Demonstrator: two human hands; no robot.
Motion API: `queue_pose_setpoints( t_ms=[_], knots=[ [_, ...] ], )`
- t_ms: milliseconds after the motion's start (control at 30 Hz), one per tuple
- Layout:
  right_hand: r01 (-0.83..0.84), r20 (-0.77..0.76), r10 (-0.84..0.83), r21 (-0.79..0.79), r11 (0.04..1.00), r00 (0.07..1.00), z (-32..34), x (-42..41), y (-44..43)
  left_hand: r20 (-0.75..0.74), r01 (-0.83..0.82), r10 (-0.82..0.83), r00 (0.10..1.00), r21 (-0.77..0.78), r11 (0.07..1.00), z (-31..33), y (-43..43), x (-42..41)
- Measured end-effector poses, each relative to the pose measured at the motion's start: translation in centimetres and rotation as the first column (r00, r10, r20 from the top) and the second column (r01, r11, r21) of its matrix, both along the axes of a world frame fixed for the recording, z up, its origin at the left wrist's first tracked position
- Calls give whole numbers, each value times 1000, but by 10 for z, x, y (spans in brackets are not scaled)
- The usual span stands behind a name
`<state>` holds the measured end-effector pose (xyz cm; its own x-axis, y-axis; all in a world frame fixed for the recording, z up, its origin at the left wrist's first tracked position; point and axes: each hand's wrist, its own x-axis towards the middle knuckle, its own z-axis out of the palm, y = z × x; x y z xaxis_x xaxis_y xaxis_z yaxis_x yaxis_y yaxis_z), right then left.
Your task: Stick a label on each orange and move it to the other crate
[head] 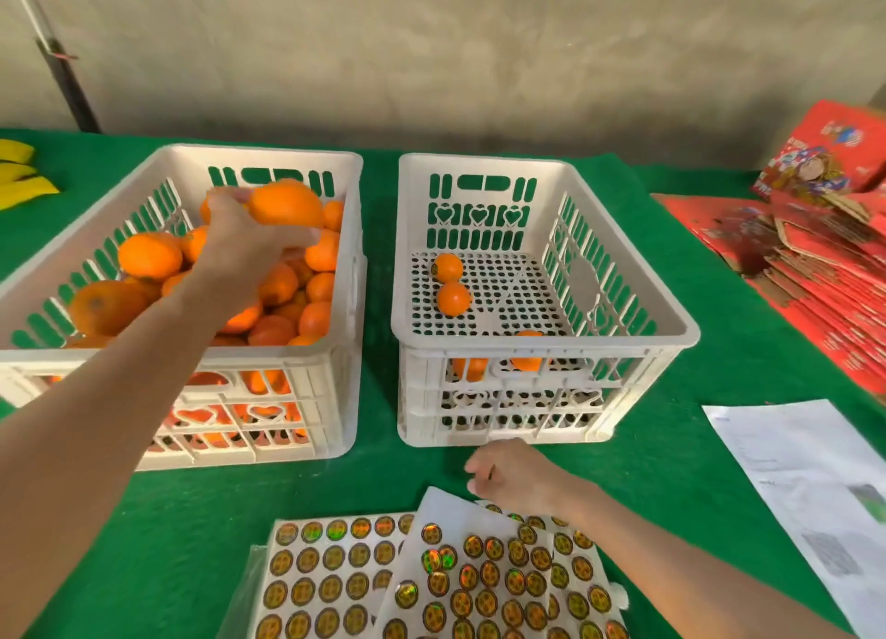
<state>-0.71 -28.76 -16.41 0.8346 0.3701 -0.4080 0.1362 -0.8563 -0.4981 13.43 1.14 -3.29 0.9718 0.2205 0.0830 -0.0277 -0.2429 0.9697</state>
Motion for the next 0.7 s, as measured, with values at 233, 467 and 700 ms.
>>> queue_pose_setpoints(
  t_ms=[233, 467, 700],
  knots=[
    [27, -100, -27, 1, 1000, 995, -34, -1, 22, 62, 464, -462, 885, -13, 886, 19, -38, -113],
    [142, -40, -137, 220, 965, 990, -19, -3, 5, -290, 523, -610, 738, -326, 788, -74, -72, -167],
    [184, 22, -205, 358, 916, 978, -4, -10, -9, -424, 440, -726, 541, -593, 675, -132, -99, -173]
  ],
)
